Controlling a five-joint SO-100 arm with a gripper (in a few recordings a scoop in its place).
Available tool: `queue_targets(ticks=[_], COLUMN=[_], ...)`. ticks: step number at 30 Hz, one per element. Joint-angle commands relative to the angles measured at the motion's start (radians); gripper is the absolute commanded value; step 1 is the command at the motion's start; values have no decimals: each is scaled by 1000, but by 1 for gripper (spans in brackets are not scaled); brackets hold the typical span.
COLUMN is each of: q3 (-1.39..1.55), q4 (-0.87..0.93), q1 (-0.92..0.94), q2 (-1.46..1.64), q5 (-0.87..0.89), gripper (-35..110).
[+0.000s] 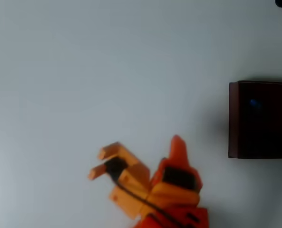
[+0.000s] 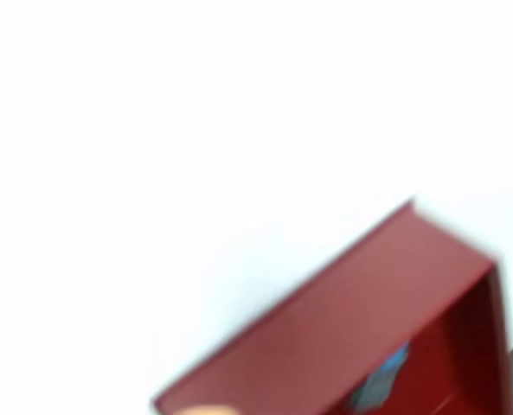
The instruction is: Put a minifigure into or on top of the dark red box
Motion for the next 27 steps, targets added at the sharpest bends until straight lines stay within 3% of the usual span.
queue_targets(ticks=[1,13,27], q3=[133,499,770], q4=[-25,-69,-161], q1=[-118,-360,-483], q2=[265,707,712], q5=[37,12,-89], gripper=[18,16,0])
